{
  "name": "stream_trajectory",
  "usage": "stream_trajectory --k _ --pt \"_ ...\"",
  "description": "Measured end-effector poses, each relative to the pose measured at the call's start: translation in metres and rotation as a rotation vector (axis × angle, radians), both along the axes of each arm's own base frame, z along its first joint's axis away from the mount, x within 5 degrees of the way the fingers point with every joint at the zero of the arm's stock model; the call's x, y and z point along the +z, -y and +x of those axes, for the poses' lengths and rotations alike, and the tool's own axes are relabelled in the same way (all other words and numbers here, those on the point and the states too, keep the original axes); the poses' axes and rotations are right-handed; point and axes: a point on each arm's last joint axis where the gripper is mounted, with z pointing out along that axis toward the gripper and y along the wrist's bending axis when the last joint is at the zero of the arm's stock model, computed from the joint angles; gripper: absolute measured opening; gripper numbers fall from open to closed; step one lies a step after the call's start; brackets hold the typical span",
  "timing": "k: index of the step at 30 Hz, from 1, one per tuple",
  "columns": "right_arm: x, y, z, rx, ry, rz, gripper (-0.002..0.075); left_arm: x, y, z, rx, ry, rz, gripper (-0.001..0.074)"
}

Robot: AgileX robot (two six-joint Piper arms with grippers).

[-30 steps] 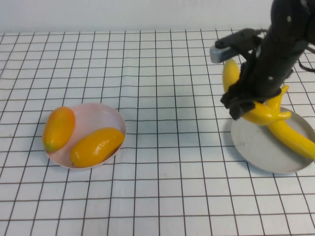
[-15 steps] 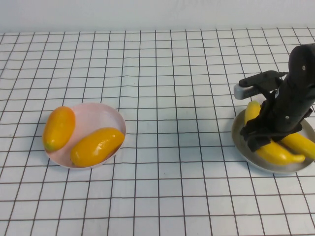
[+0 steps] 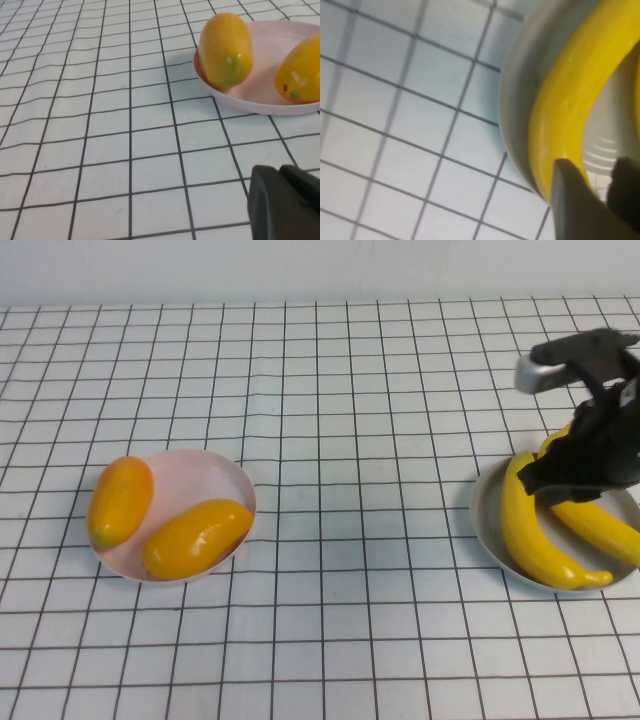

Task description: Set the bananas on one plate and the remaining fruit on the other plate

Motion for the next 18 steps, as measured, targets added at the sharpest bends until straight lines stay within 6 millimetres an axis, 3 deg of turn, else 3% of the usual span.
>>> stream_trajectory --k 3,8,13,18 --pt "0.032 0.010 -0.035 -0.013 0.154 0.075 0.0041 0.000 0.000 0.000 0.000 0.000 0.000 -0.0004" --pt "0.066 0.031 -0.101 -0.048 0.467 0.224 -0.0007 0.000 0.000 0.000 0.000 0.000 0.000 -0.0004" --pt "0.072 0.054 -0.165 -0.062 0.713 0.308 -0.0013 0.000 0.000 0.000 0.000 0.000 0.000 -0.0004" --pt "0.065 0.074 -0.212 -0.063 0.848 0.293 -0.0014 0.000 0.000 0.000 0.000 0.000 0.000 -0.0004"
